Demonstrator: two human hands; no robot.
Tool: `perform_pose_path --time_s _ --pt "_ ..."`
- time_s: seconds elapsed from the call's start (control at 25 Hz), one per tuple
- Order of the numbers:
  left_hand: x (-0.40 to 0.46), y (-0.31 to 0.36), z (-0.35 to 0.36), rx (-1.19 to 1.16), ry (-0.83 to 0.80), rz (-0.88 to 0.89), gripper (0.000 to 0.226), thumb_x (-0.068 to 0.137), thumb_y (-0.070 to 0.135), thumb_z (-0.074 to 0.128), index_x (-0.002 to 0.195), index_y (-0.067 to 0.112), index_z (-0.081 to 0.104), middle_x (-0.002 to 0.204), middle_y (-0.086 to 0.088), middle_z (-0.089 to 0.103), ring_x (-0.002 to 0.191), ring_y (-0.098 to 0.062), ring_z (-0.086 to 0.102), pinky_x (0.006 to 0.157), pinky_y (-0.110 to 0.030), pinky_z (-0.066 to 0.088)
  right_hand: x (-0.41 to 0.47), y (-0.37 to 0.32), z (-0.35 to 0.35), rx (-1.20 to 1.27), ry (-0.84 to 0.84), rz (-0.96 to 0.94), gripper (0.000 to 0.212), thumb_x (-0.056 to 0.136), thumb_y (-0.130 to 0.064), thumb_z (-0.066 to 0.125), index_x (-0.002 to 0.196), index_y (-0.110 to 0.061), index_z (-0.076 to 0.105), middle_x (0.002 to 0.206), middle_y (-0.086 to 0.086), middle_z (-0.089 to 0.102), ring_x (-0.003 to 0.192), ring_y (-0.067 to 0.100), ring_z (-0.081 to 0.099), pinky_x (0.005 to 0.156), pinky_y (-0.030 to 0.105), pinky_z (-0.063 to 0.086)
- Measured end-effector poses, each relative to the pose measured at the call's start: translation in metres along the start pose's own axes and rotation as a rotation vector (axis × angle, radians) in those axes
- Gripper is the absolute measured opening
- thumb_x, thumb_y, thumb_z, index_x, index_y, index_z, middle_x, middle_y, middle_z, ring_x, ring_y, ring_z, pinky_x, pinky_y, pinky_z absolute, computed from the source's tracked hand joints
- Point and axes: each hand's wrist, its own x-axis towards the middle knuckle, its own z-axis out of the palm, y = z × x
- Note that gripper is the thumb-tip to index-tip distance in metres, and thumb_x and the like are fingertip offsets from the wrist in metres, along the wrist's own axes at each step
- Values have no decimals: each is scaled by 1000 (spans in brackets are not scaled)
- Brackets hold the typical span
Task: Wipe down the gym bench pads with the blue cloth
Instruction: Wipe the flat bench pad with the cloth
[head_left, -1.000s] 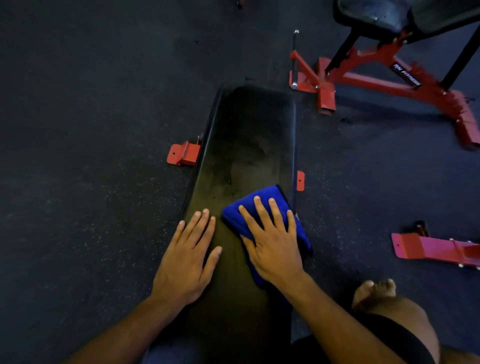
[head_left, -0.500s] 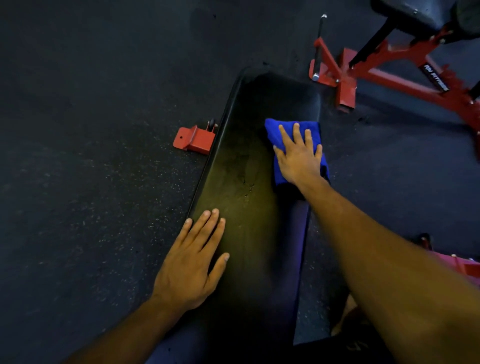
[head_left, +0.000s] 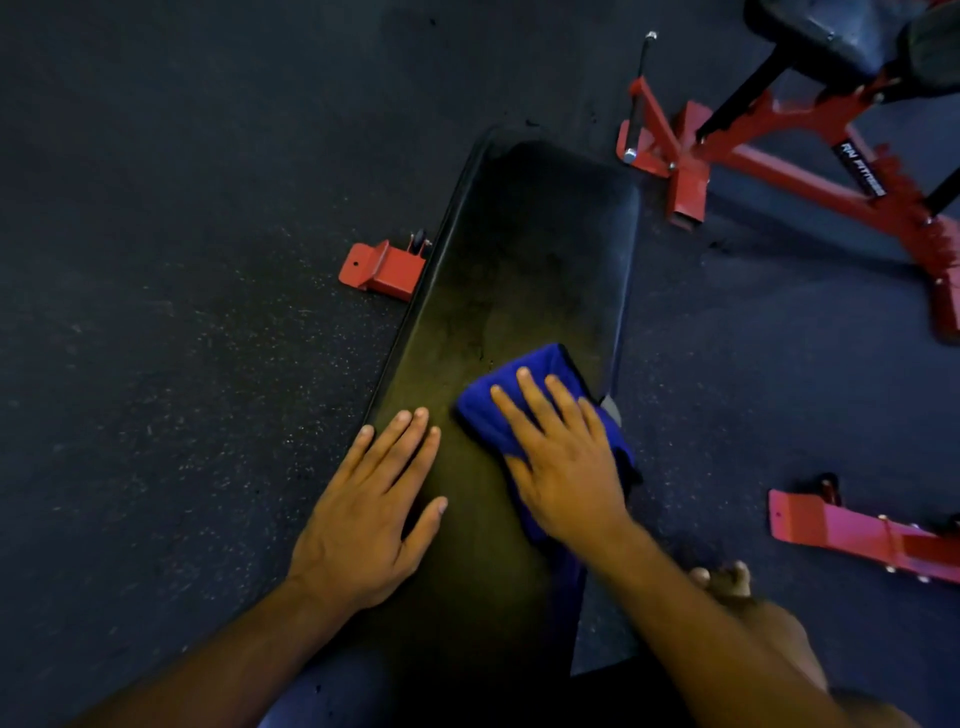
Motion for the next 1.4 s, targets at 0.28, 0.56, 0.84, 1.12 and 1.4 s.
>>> perform_pose_path --time_s 0.28,0.56,0.84,1.12,1.4 --pt "-2 0 3 -27 54 3 64 104 48 34 157 12 35 166 -5 27 156 -18 20 127 -40 12 135 56 -29 35 55 280 57 102 -48 35 155 -37 16 165 -3 12 151 32 9 113 69 17" --pt "-2 -2 3 -37 10 -1 65 104 49 34 158 14 33 168 -4 24 157 -17 16 127 -40 11 47 7 -15 46 56 180 59 101 -32 43 156 -34 20 165 -5 12 151 27 11 120 55 15" --pt "-5 1 -9 -34 -44 -26 65 105 53 27 160 18 28 168 0 19 157 -12 8 127 -33 1 26 18 -45 226 53 68 54 100 -14 46 151 -28 36 160 -3 30 141 24 38 112 44 38" --pt "-29 8 -22 -58 -207 -46 91 85 78 -16 160 28 -3 168 7 -13 153 -8 -17 123 -32 -13 0 12 -79 252 156 50 52 98 -15 52 148 -25 43 157 -3 37 138 22 43 108 34 37" --pt "-66 0 -8 -47 -130 -57 72 105 65 14 161 21 18 170 0 11 158 -15 6 126 -32 -5 37 -17 -41 124 20 88 54 101 -45 42 152 -33 31 160 -3 28 145 25 30 110 51 35"
